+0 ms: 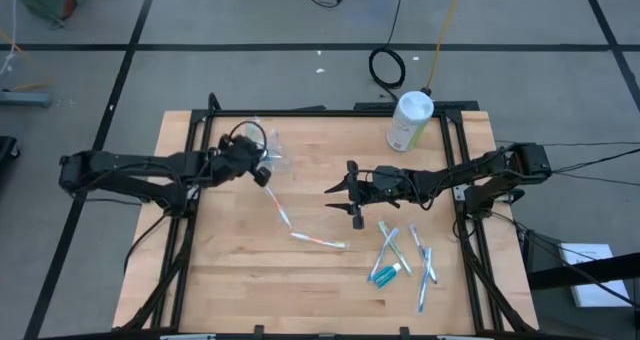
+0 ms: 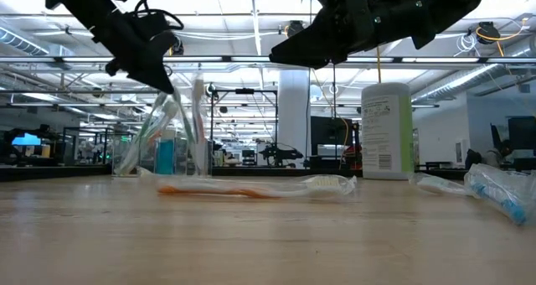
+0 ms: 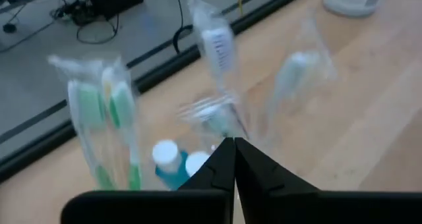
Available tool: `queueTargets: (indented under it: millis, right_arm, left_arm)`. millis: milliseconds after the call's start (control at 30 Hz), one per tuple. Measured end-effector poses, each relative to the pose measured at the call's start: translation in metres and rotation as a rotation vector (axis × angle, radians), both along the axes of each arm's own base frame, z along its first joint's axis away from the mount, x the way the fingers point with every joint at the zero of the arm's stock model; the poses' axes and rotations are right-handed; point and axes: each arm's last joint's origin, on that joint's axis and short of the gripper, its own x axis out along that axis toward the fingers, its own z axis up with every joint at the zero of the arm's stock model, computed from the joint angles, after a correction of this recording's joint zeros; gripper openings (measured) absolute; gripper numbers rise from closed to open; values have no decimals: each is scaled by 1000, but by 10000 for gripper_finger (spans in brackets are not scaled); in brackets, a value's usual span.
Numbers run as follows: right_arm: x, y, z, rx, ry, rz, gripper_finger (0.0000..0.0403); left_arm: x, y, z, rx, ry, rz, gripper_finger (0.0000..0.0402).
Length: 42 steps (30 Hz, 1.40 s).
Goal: Pick & Place toothbrushing station
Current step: Adjust the toothbrushes in the transparent organizer
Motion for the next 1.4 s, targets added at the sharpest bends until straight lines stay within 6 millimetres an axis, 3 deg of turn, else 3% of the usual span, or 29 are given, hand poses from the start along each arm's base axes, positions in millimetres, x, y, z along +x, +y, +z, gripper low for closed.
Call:
queueTargets:
  millis: [300, 467, 667, 800, 967, 1167, 1400]
  right_arm:
    - [0, 0, 0, 0, 0, 0, 155]
    - [0, 0, 0, 0, 0, 0, 155]
    - [0, 0, 0, -7, -1, 2, 155]
    - [0, 0, 0, -10, -1, 2, 155]
    - [0, 0, 0, -10, -1, 2, 155]
    - [0, 0, 0, -2, 0, 0, 155]
    - [0, 0, 0, 0, -4, 0, 155]
  left_arm:
    - [2, 28, 7, 73, -24, 24, 6]
    - [1, 38, 10, 89, -2, -45, 7]
    - [-7, 34, 56, 169, -59, -82, 3]
    - [-11, 27, 69, 126, -81, -143, 10]
    - [-7, 12, 47, -9, -1, -298, 4]
    - [9, 9, 4, -83, 93, -246, 4]
    - [30, 27, 0, 85, 61, -144, 9]
